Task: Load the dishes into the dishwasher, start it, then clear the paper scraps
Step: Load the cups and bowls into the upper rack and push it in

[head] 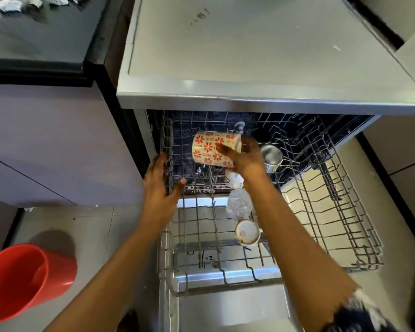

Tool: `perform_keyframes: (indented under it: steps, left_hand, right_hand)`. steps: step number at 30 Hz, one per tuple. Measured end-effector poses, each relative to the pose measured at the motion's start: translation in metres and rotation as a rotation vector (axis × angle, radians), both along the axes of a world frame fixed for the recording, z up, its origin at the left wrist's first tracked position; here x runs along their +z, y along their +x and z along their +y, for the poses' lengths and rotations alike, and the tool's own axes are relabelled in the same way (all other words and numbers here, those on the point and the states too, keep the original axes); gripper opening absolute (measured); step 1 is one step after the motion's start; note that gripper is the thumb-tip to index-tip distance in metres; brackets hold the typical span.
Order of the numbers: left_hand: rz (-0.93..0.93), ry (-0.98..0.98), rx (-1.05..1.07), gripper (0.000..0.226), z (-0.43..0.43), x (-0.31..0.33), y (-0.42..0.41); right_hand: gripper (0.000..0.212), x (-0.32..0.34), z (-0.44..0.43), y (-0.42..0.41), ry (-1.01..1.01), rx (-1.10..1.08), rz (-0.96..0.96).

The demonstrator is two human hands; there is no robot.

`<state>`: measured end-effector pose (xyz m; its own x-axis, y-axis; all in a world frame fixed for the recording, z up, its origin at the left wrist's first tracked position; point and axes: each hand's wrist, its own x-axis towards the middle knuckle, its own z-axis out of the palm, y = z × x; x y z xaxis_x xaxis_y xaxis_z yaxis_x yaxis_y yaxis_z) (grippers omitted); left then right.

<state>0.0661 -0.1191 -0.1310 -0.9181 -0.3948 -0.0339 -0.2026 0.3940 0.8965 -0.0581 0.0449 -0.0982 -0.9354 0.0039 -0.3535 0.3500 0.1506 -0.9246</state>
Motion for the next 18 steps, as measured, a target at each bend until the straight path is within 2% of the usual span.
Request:
perform_keyframes:
  steps: [2,4,6,8,11,14,18]
  left_hand:
    - [-0.014,-0.008,0.054,0.066,-0.006,-0.01,-0.017]
    - [-0.051,0.134,0.079,0.062,-0.011,-0.018,-0.03]
    - [-0.067,0.261,0.053,0.06,-0.01,-0.021,-0.031]
    - [-0.032,0.361,0.048,0.058,-0.009,-0.02,-0.028]
    - [-0.001,0.442,0.073,0.054,-0.009,-0.022,-0.027]
    - [-0.012,0.473,0.091,0.051,-0.011,-0.025,-0.027]
    - [-0.022,0.494,0.117,0.051,-0.01,-0.025,-0.026]
  right_hand:
    - [0.073,-0.006,-0.008,-0.032,0.326,0.103,0.202]
    - [0.063,-0.013,-0.019,-0.057,0.527,0.198,0.353]
    - [0.067,-0.02,-0.031,-0.076,0.699,0.278,0.387]
    - [0.077,-0.029,-0.041,-0.09,0.838,0.339,0.343]
    - [0.095,-0.038,-0.051,-0.102,0.954,0.356,0.253]
    - [0.099,-0.04,-0.056,-0.105,1.047,0.411,0.244]
    - [0.101,-0.037,-0.058,-0.106,1.059,0.44,0.226]
